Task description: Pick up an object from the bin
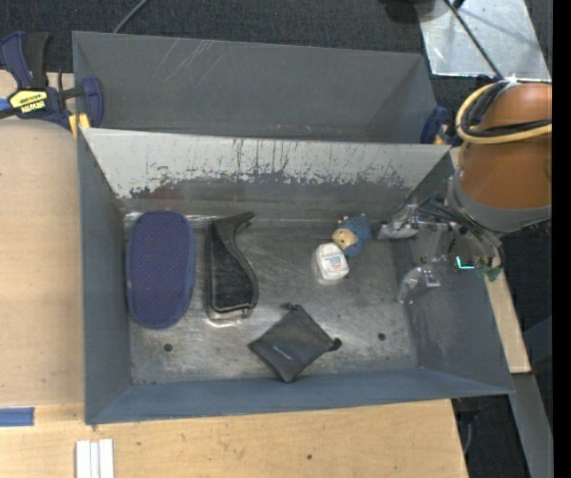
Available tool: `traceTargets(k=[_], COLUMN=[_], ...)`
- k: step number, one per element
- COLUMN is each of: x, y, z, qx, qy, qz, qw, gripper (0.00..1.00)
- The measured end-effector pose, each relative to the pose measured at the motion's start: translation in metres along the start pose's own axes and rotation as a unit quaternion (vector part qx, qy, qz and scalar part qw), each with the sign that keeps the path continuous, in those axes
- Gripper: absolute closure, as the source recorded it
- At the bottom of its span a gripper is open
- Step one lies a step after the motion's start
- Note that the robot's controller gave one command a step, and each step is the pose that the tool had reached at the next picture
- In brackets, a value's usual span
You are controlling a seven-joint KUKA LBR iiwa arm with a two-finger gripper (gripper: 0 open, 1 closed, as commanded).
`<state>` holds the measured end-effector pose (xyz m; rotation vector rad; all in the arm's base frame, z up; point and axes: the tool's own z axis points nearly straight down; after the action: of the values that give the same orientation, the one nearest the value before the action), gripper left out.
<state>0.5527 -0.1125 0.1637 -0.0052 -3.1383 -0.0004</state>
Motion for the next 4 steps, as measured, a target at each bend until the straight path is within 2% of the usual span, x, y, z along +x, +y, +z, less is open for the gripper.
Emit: traceTargets(k=[1,2,3,4], x=[0.054,0.055,0.044,0.037], y=[0.083,0.134,0.155,0.163], z=[0.09,0.063,0.05,0.089], qx=[0.003,0.0,0.001,0.003], qy=[-0.0062,-0.0046,-0.004,-0.0032], qz=[-0.104,-0.205,-0.338,-0.444], qw=[0.9946,0.9787,0.9413,0.8958], gripper=[0.0,0.0,0.0,0.0])
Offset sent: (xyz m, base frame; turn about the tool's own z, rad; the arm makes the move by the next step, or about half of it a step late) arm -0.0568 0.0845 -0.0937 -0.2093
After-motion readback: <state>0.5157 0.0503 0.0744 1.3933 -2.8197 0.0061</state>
